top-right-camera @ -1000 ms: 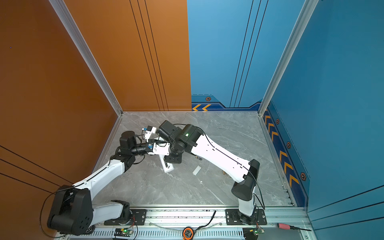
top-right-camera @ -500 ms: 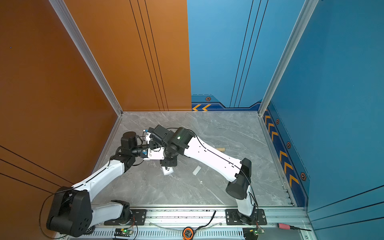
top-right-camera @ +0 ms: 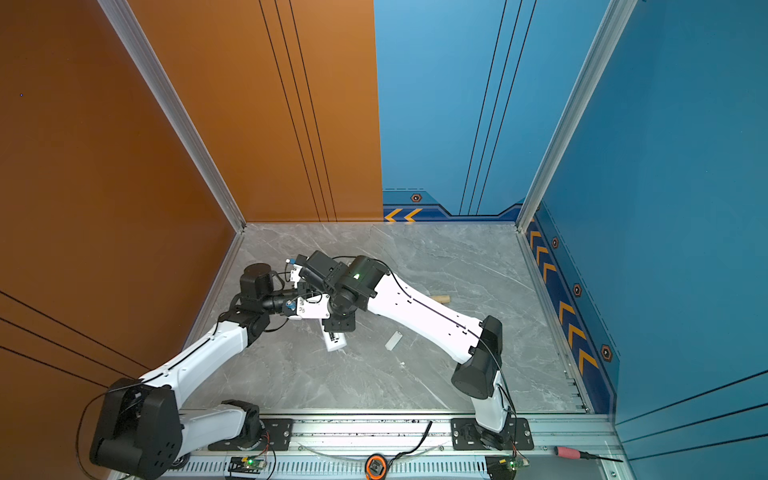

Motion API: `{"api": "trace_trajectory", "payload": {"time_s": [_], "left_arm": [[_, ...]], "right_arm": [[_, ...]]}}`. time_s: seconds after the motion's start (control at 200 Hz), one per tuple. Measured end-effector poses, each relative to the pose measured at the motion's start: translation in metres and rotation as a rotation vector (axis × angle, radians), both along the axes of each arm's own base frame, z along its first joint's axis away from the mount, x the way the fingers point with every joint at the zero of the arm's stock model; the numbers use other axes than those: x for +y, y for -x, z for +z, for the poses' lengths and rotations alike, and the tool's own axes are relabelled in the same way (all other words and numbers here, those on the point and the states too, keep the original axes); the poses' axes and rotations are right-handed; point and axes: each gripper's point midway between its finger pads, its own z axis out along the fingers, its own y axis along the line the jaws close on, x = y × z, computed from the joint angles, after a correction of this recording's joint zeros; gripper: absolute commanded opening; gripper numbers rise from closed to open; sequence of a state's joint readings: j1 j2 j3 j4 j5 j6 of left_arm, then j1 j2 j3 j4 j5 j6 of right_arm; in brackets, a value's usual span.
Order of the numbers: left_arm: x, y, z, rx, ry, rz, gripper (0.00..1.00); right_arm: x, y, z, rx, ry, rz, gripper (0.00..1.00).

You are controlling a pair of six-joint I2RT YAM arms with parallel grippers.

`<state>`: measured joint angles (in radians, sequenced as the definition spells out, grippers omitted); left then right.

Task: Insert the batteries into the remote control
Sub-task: 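Press the battery down into the compartment with the right gripper fingertips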

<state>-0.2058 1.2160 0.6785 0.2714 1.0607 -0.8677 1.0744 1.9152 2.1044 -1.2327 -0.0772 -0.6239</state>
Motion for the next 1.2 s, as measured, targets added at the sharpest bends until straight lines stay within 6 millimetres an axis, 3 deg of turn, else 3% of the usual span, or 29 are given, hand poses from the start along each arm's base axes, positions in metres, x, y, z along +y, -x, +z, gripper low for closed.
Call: {"api": "trace_trajectory", "payload": {"time_s": [0.656,1.202], "left_arm": [[-0.003,0.002,-0.002,0.001,-0.006,-0.008,0.0],[-0.002,0.002,-0.005,0.021,-0.013,-0.002,0.0]], "right_arm": [[0.001,0.003,-0.016,0.007,0.025,0.015,0.06],[0.005,0.002,-0.024,-0.03,0.043,0.011,0.02]]}}
